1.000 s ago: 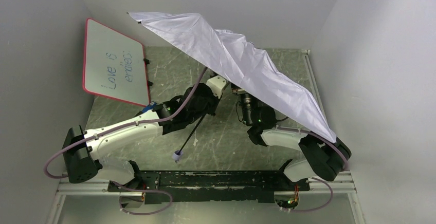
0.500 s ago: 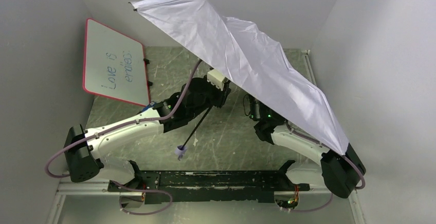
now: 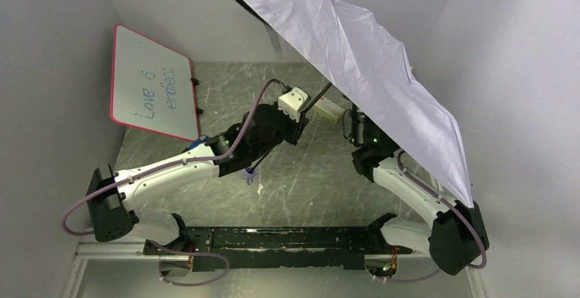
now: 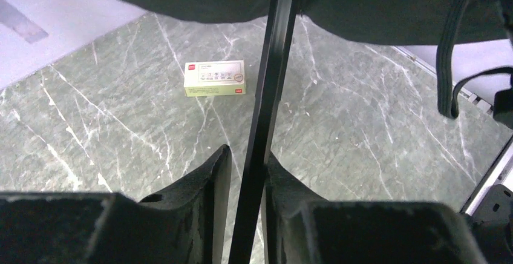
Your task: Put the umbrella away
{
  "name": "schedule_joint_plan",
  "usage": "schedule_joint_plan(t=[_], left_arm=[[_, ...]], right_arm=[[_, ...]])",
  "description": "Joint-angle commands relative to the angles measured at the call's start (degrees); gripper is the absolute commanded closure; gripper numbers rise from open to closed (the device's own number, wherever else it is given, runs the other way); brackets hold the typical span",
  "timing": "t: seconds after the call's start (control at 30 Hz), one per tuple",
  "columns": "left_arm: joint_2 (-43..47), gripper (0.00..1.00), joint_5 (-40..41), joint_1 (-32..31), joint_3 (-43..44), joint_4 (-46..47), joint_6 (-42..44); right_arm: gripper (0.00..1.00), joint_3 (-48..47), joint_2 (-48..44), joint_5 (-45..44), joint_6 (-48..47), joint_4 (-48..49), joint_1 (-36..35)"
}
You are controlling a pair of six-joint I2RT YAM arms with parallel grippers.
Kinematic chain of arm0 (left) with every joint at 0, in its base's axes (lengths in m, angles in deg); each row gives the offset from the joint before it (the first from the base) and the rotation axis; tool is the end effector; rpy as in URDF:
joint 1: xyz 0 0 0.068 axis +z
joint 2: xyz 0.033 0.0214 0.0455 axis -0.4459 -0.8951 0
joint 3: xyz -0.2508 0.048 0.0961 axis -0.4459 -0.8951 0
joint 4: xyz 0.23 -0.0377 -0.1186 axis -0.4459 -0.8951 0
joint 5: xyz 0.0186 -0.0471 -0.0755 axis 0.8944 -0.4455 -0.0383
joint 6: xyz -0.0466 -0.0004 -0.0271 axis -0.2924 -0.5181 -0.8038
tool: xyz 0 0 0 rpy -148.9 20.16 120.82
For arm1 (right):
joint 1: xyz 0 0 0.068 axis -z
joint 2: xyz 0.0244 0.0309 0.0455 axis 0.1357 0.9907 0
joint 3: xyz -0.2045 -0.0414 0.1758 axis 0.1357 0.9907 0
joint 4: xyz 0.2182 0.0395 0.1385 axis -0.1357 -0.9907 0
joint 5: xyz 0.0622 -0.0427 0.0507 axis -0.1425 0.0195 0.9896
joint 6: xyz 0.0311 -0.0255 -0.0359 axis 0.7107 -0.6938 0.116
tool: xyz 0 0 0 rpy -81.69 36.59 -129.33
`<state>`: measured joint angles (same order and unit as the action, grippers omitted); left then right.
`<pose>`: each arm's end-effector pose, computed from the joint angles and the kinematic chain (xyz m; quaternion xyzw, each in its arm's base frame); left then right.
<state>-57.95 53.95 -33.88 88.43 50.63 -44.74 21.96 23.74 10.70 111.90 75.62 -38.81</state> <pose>0.1720 -0.2807 0.3629 0.2648 0.7222 -0.2437 0.5907 0.2138 0.1107 0.3652 0.2792 0.3782 0.5208 0.7126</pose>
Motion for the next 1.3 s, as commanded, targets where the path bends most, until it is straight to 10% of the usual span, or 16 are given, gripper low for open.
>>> schedule_joint_plan(t=[0.0,0.13,0.73,1.27], left_arm=[[-0.3,0.74,-1.8,-0.5,1.0,1.6,0.8],[-0.2,0.95,-1.7,-0.6,0.9,1.6,1.0],[1.0,0.95,2.3,-0.7,0.8,1.1,1.3],[0.7,0.95,2.7,-0.7,0.3,1.6,1.6]], right_arm=[[1.00,-4.0,-2.1,1.9,0.1,0.9,2.0],[1.00,-5.3,-1.2,4.2,0.4,-0.3,3.0],[1.00,18.1,3.4,3.4,4.4,4.0,-14.7],[1.00,19.1,0.7,-2.9,7.9,-4.4,-16.9]])
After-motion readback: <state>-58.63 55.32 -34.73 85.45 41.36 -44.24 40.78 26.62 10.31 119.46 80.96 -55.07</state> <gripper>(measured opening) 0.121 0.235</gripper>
